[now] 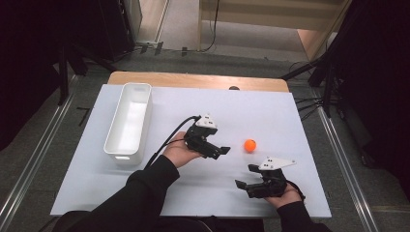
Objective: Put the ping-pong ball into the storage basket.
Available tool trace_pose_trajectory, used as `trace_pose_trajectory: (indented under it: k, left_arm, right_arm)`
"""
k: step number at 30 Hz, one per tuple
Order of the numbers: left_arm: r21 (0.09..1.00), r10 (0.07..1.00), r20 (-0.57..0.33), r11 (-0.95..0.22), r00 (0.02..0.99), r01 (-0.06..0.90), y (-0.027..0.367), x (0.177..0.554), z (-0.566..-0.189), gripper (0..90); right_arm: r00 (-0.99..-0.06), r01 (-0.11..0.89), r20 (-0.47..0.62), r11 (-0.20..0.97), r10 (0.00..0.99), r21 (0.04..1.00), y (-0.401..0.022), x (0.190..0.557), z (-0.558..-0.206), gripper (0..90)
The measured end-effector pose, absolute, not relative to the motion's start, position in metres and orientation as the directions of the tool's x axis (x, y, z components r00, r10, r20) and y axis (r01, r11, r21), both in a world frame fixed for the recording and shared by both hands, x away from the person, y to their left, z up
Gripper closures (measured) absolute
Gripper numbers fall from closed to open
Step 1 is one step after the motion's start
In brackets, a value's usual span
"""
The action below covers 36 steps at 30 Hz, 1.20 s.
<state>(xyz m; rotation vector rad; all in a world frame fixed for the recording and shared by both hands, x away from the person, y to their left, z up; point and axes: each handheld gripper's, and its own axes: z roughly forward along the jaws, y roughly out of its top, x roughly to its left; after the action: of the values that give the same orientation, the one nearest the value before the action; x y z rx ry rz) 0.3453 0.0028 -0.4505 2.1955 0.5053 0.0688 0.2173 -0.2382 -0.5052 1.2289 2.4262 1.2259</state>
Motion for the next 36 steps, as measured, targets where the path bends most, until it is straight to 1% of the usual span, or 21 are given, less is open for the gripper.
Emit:
trace_pose_trajectory:
  k: [3, 5, 17, 19, 21, 36]
  left_arm:
    - [0.759, 0.378, -0.112, -0.564, 0.919, 0.324, -0.001, 0.345, -0.451, 14.6]
    - [0.77, 0.365, -0.137, -0.546, 0.921, 0.331, -0.002, 0.346, -0.451, 14.6]
    - [0.764, 0.345, -0.185, -0.538, 0.92, 0.356, -0.016, 0.354, -0.452, 14.6]
    - [0.763, 0.347, -0.185, -0.539, 0.92, 0.356, -0.018, 0.354, -0.452, 14.7]
    - [0.771, 0.352, -0.188, -0.526, 0.917, 0.36, -0.02, 0.357, -0.453, 16.6]
    - [0.762, 0.365, -0.188, -0.531, 0.912, 0.37, -0.037, 0.365, -0.455, 16.6]
  right_arm:
    - [-0.649, 0.602, 0.209, 0.326, 0.731, 0.729, -0.238, 0.217, -0.505, 18.0]
    - [-0.648, 0.603, 0.209, 0.325, 0.733, 0.729, -0.239, 0.217, -0.505, 18.0]
    - [-0.647, 0.608, 0.215, 0.324, 0.732, 0.725, -0.238, 0.216, -0.505, 18.0]
    - [-0.646, 0.61, 0.217, 0.323, 0.732, 0.724, -0.238, 0.216, -0.505, 18.0]
    - [-0.648, 0.605, 0.212, 0.325, 0.732, 0.727, -0.238, 0.216, -0.505, 18.0]
    - [-0.649, 0.602, 0.211, 0.324, 0.731, 0.73, -0.239, 0.217, -0.505, 18.0]
